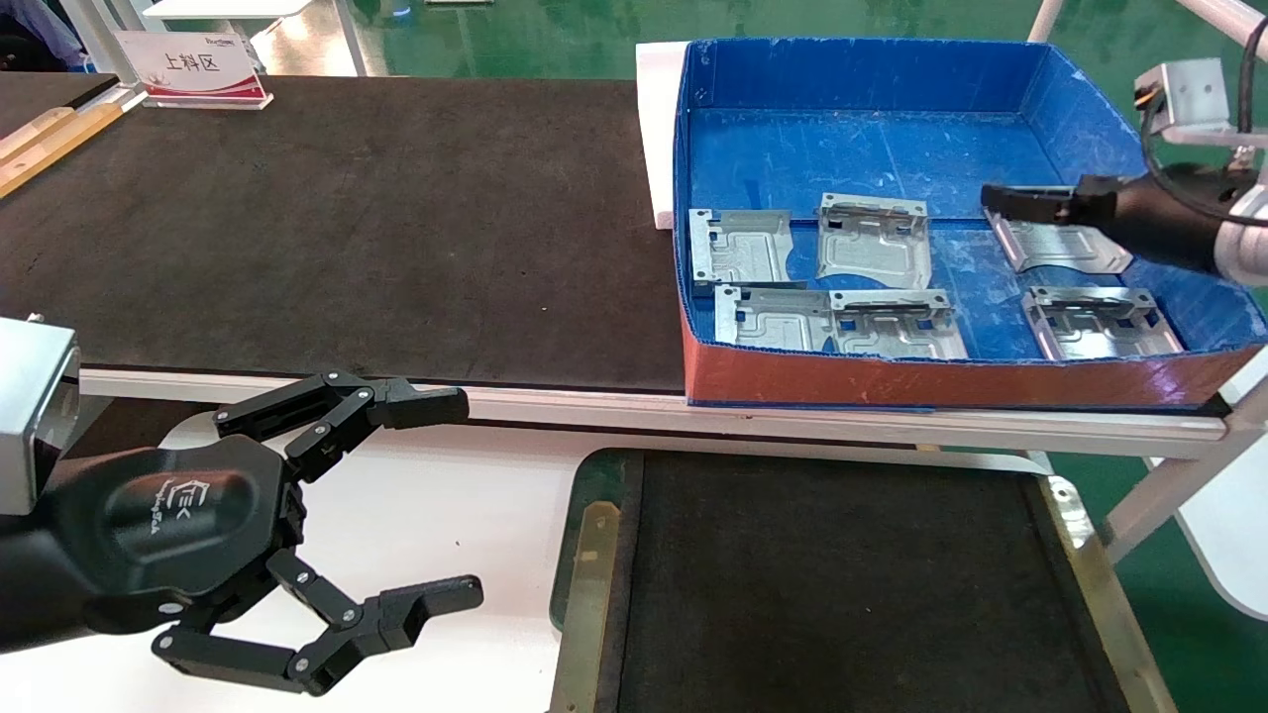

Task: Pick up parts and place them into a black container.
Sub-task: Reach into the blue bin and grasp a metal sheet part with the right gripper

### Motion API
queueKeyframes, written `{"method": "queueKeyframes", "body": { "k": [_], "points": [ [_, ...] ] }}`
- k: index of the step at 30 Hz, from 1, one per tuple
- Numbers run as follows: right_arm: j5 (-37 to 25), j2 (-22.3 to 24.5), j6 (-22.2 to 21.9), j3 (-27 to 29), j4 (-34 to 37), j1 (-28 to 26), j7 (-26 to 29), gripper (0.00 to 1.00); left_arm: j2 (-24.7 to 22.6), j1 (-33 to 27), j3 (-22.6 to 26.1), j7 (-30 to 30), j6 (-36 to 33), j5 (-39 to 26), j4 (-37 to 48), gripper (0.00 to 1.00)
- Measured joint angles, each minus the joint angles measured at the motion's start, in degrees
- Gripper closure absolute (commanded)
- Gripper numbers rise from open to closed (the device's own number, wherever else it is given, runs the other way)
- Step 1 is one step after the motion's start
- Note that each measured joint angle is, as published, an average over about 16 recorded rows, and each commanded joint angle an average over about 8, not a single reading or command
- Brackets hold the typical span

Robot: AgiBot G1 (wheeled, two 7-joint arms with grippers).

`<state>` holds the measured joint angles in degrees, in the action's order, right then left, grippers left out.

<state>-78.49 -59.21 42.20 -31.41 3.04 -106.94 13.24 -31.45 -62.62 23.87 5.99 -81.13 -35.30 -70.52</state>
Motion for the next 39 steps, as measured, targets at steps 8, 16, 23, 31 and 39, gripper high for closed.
{"method": "queueKeyframes", "body": {
  "k": [8, 16, 23, 31, 39],
  "points": [
    [-0.73, -0.16, -0.8, -0.49, -0.59, 1.55, 2.08, 0.45, 0.0, 0.0, 0.0, 0.0, 0.0, 0.0, 0.0, 0.0],
    [-1.34, -0.23, -1.28, -0.92, -1.3, 2.42, 3.51, 1.0, 0.0, 0.0, 0.0, 0.0, 0.0, 0.0, 0.0, 0.0],
    [-1.73, -0.15, -1.42, -1.2, -1.86, 2.81, 4.27, 1.0, 0.0, 0.0, 0.0, 0.0, 0.0, 0.0, 0.0, 0.0],
    [-2.05, -0.03, -1.42, -1.42, -2.33, 3.16, 4.69, 1.0, 0.0, 0.0, 0.0, 0.0, 0.0, 0.0, 0.0, 0.0],
    [-2.19, -0.18, -1.69, -1.52, -2.65, 3.68, 4.77, 1.0, 0.0, 0.0, 0.0, 0.0, 0.0, 0.0, 0.0, 0.0]
  ]
}}
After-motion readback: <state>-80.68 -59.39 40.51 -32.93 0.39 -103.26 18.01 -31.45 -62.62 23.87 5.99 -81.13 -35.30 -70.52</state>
